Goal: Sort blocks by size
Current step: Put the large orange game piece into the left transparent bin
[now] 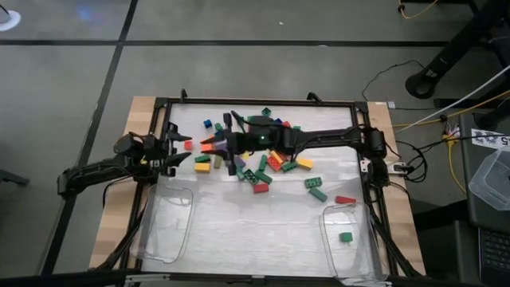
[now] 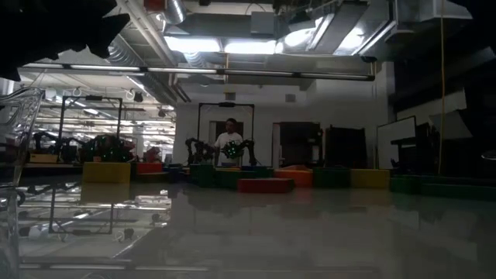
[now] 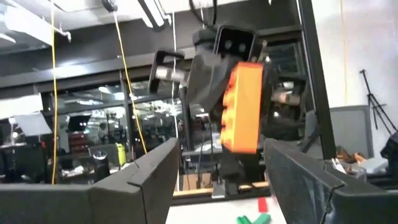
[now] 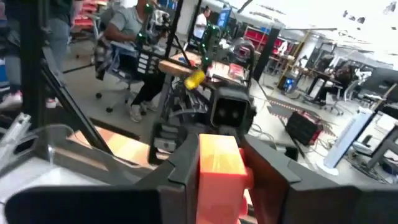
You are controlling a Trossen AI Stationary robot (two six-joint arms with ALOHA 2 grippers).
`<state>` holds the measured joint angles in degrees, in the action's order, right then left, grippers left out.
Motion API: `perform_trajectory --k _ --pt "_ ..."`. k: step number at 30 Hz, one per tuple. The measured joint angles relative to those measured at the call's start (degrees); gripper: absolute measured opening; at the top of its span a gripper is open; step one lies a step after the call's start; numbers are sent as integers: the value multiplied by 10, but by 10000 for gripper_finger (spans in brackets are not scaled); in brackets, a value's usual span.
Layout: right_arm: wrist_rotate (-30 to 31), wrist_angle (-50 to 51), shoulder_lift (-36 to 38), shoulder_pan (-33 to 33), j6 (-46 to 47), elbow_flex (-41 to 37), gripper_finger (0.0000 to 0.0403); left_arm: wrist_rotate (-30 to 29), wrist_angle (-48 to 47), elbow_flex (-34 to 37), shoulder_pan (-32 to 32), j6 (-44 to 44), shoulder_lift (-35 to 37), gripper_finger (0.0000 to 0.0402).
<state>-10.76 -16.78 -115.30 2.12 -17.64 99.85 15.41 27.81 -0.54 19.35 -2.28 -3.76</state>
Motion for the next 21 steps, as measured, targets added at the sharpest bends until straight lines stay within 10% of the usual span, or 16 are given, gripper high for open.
perform_trajectory --k 21 --pt "5 -86 -38 9 -8 0 104 -16 174 -1 -19 23 -194 224"
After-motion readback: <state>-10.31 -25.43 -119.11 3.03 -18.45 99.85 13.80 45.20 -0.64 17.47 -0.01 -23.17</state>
